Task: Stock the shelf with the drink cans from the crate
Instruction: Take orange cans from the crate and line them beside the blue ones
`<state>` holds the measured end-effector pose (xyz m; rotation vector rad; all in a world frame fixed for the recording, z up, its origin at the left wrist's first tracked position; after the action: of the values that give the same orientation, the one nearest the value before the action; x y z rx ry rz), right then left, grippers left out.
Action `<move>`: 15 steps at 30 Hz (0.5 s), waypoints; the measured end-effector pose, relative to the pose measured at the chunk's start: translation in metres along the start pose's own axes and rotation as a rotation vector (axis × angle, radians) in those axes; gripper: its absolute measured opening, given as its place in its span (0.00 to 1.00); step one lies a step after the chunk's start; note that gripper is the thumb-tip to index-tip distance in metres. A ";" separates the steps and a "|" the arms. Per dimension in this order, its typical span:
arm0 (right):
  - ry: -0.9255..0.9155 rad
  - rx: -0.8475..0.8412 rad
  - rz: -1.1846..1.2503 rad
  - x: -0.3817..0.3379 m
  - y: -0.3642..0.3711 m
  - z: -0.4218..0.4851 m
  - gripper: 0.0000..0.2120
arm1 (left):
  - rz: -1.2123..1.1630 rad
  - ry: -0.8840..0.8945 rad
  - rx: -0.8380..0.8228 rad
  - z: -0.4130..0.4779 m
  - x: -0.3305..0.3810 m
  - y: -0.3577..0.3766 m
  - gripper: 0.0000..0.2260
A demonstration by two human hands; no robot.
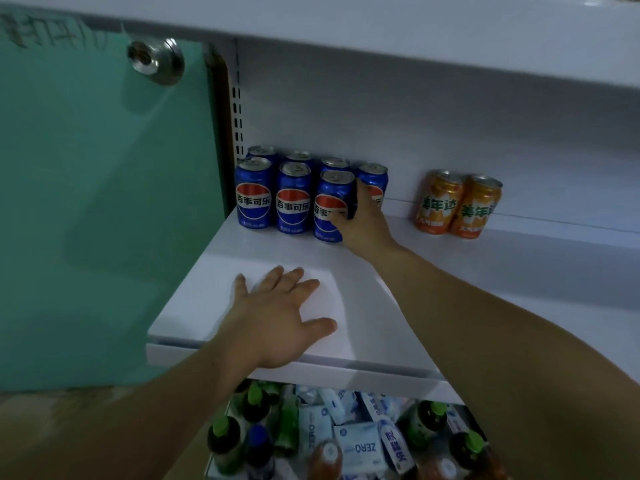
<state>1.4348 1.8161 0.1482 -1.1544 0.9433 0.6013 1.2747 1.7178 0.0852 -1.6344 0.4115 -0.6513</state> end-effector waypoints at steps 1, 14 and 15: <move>0.005 0.001 0.000 0.001 0.002 0.002 0.34 | -0.001 0.001 -0.001 0.000 0.000 0.000 0.34; 0.170 -0.042 -0.311 0.020 -0.052 -0.043 0.32 | -0.060 -0.025 -0.003 0.002 -0.010 -0.003 0.34; 0.201 -0.024 -0.387 0.024 -0.075 -0.057 0.33 | -0.072 -0.032 -0.010 0.001 -0.011 -0.005 0.34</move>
<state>1.4900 1.7364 0.1577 -1.3938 0.8507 0.1872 1.2663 1.7260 0.0882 -1.6731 0.3342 -0.6768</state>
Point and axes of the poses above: each hand's wrist, its own z-axis towards the middle knuckle, its own y-axis out of the palm, x = y × z, the point moved 9 cm from there along z, towards the middle knuckle, and after that the axes turned 12 degrees about y, right-handed, at the moved point
